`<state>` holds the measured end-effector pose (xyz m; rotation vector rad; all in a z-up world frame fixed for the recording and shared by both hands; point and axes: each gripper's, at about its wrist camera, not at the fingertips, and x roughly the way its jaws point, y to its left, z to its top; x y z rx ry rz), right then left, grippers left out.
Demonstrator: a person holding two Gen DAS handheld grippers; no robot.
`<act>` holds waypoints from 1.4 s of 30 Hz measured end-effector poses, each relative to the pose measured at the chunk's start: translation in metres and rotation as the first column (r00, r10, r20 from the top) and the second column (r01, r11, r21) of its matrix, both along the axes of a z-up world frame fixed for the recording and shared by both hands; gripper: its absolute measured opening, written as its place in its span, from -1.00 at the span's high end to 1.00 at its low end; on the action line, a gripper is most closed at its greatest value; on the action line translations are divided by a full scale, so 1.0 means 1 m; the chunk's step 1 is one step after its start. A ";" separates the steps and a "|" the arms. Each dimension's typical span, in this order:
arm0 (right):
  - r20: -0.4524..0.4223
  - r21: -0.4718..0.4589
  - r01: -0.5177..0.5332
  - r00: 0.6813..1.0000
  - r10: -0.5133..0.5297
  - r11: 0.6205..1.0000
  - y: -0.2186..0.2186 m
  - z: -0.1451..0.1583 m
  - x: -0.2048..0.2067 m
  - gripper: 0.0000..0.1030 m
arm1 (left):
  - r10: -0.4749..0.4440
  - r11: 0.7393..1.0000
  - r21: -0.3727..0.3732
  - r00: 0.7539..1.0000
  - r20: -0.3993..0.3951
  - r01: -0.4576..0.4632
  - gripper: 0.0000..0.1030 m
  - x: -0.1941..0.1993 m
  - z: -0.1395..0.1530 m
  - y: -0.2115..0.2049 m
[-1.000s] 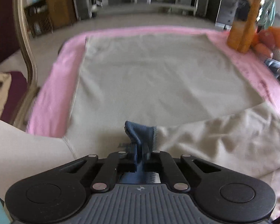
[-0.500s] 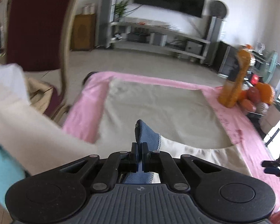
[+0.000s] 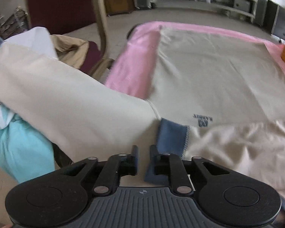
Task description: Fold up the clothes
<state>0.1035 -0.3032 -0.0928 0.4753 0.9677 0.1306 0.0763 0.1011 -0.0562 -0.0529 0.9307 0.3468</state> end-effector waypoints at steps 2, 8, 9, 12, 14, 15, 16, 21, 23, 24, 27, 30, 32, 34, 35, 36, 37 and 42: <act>0.011 0.006 -0.002 1.000 0.002 1.000 0.000 0.001 -0.001 0.40 | -0.029 0.999 -0.026 0.996 0.083 0.031 0.66 -0.008 0.012 0.001; -0.106 0.186 -0.015 0.994 0.035 0.982 0.001 -0.020 0.013 0.57 | -0.267 0.958 -0.097 0.963 0.027 0.269 0.64 -0.003 -0.004 -0.030; -0.132 0.221 -0.006 0.991 0.036 0.975 0.001 -0.026 0.016 0.57 | -0.282 0.955 -0.089 0.959 0.006 0.282 0.60 -0.001 -0.009 -0.034; -0.212 0.238 0.057 0.977 -0.005 0.970 -0.006 -0.040 0.022 0.59 | -0.235 0.970 0.044 0.970 -0.059 0.238 0.56 0.005 -0.023 -0.035; -0.219 0.131 0.101 0.973 -0.071 0.986 -0.012 -0.040 0.023 1.00 | -0.157 0.957 0.229 0.982 -0.107 0.178 0.62 0.013 -0.036 -0.035; -0.197 0.067 0.117 0.975 -0.102 0.991 -0.014 -0.035 0.022 1.00 | -0.121 0.945 0.290 0.985 -0.124 0.152 0.69 0.015 -0.040 -0.034; -0.173 0.005 0.134 0.976 -0.131 0.991 -0.016 -0.030 0.020 0.95 | -0.099 0.950 0.283 0.987 -0.127 0.132 0.73 0.014 -0.039 -0.030; -0.086 -0.002 0.174 0.981 -0.173 0.985 -0.027 -0.013 -0.001 0.79 | -0.073 0.992 0.098 0.997 -0.027 0.075 0.68 -0.004 -0.012 -0.010; -0.033 0.029 0.148 0.989 -0.147 0.989 -0.025 -0.004 -0.007 0.79 | -0.108 0.994 -0.015 0.994 0.026 0.108 0.66 -0.011 -0.003 -0.011; -0.011 0.024 0.130 0.991 -0.130 0.991 -0.022 0.001 -0.007 0.79 | -0.128 0.989 -0.071 0.991 0.044 0.131 0.65 -0.012 0.000 -0.012; 0.019 0.088 0.090 0.996 -0.092 0.992 -0.013 0.009 0.004 0.79 | -0.201 0.965 -0.162 0.978 0.055 0.207 0.62 -0.003 -0.001 -0.025; 0.012 0.178 0.071 0.997 -0.075 0.981 -0.007 0.011 0.025 0.79 | -0.211 0.967 -0.146 0.977 0.015 0.211 0.59 0.011 -0.012 -0.042; -0.015 0.233 0.093 0.996 -0.092 0.968 -0.007 0.000 0.042 0.78 | -0.191 0.972 -0.147 0.981 -0.022 0.186 0.60 0.020 -0.023 -0.043; -0.067 0.311 0.124 0.992 -0.109 0.942 -0.007 -0.017 0.055 0.78 | -0.159 0.976 -0.157 0.986 -0.047 0.150 0.56 0.028 -0.033 -0.034; -0.097 0.358 0.139 0.989 -0.112 0.923 -0.006 -0.026 0.062 0.78 | -0.148 0.977 -0.165 0.988 -0.051 0.138 0.56 0.030 -0.034 -0.030; -0.124 0.404 0.145 0.987 -0.103 0.903 -0.005 -0.036 0.067 0.78 | -0.145 0.976 -0.173 0.988 -0.052 0.134 0.56 0.031 -0.033 -0.028; -0.134 0.394 0.146 0.986 -0.100 0.907 -0.002 -0.040 0.070 0.78 | -0.143 0.976 -0.176 0.988 -0.051 0.132 0.56 0.031 -0.033 -0.028; -0.145 0.311 0.186 0.978 -0.147 0.932 0.002 -0.053 0.080 1.00 | -0.161 0.973 -0.173 0.986 -0.043 0.151 0.55 0.031 -0.034 -0.025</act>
